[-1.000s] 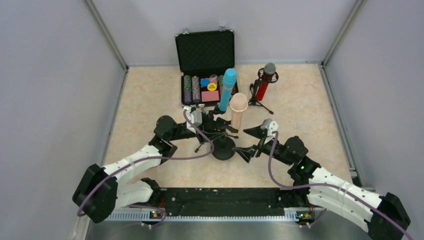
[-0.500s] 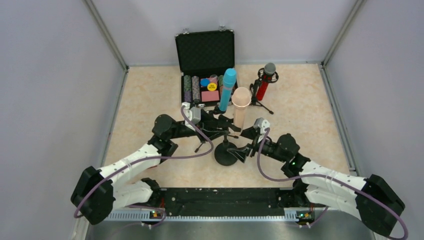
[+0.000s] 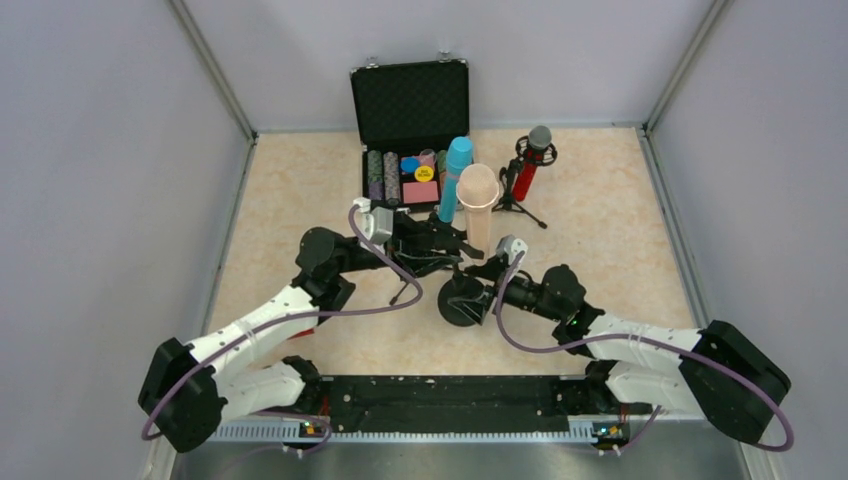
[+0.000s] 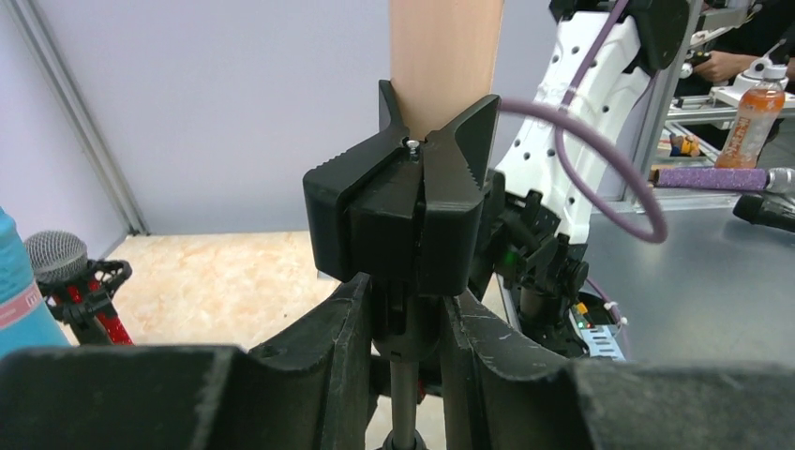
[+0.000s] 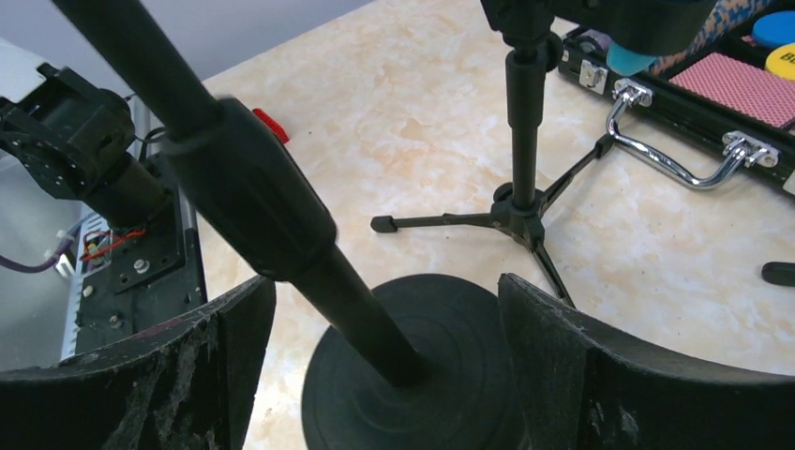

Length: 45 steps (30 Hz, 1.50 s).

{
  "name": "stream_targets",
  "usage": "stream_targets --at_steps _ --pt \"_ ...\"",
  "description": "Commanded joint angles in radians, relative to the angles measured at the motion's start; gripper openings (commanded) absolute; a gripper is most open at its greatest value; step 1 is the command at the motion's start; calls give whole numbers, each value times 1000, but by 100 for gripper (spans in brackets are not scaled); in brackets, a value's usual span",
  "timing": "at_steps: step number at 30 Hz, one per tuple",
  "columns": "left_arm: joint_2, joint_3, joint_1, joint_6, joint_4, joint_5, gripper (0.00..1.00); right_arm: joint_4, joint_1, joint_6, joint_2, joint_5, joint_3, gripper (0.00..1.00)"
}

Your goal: Attach the microphones to the stand

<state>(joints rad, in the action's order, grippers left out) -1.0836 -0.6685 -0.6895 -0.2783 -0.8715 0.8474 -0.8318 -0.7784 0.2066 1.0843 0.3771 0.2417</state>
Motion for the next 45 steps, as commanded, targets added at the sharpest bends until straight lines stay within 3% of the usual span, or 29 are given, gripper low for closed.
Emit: stream_targets --at_steps 1,14,24,35,45 --pt "59 -78 -4 -59 -182 -32 0 -85 -21 1 43 -1 -17 85" --pt "145 -79 -5 -65 -140 -109 0 -130 -22 5 102 -51 -60 84" --pt "140 -41 -4 49 43 -179 0 -33 -23 11 -27 -68 -10 92" --pt "130 4 0 83 106 -267 0 60 -18 47 -88 -89 -14 94" --pt "154 17 88 82 188 -273 0 20 7 82 -77 -82 -38 93"
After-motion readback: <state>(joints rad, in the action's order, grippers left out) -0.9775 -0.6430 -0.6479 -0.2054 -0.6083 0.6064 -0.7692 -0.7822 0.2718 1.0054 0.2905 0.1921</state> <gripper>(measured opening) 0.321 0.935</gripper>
